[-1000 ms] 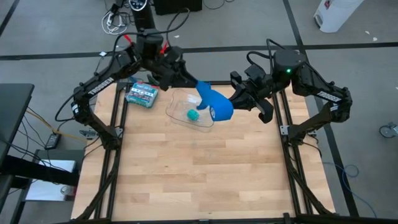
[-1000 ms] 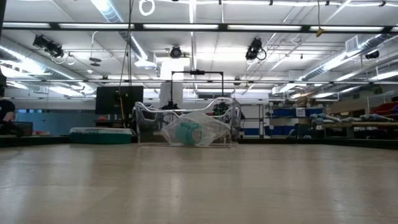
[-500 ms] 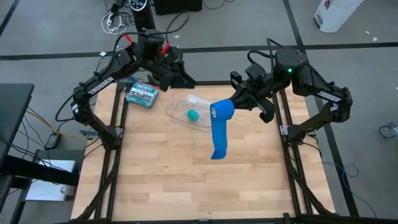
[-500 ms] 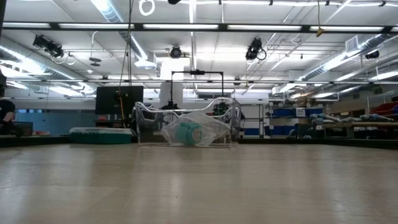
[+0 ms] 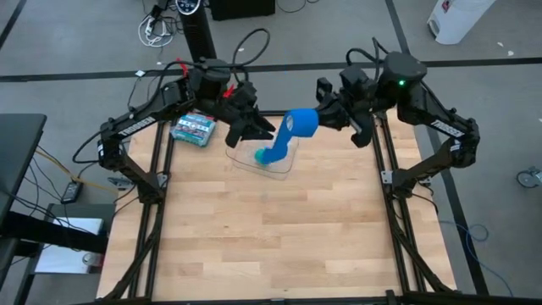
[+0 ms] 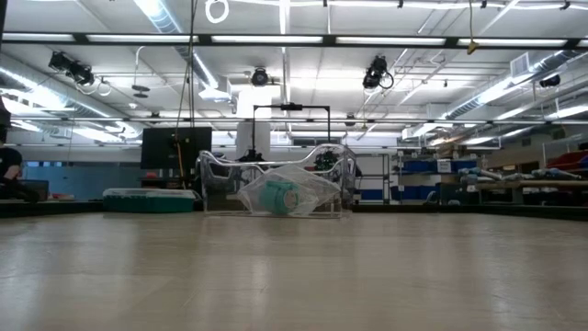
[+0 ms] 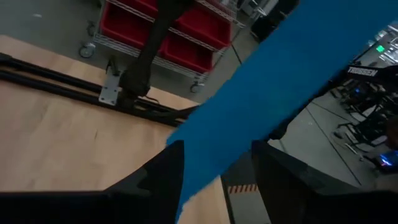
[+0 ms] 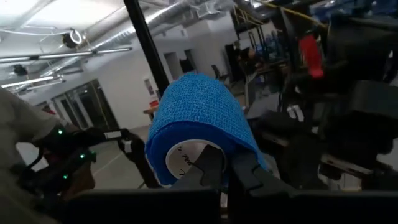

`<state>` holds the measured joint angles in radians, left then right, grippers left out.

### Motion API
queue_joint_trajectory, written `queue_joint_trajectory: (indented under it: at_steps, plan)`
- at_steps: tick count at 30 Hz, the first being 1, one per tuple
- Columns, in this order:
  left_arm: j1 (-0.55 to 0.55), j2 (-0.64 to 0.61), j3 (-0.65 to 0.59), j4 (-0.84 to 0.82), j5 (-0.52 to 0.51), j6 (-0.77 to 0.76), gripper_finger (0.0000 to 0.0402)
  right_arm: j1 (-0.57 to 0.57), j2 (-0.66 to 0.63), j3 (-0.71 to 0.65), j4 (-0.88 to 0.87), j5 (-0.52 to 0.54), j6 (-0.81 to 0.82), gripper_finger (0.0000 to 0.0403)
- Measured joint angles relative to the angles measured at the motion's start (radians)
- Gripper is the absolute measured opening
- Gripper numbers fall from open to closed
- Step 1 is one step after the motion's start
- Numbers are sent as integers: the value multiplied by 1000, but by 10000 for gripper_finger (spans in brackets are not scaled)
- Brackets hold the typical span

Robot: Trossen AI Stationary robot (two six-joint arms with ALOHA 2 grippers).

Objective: Roll bandage
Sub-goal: Roll the blue bandage

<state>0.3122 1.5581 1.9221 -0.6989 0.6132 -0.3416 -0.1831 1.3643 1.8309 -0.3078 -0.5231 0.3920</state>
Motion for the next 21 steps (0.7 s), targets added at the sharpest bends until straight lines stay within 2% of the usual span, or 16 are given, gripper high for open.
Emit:
queue_joint_trajectory:
  at_steps: [6,11,17,21]
  plan:
    - [-11,0,0,6,-25,-1,193,-51,1,0,-21,15,0,0]
    - [-34,0,0,6,-123,50,193,-55,0,0,-5,31,9,0]
    - [-58,0,0,5,-289,90,193,-55,3,0,38,71,39,0]
    - [-60,0,0,4,-308,102,193,-55,3,0,36,86,39,0]
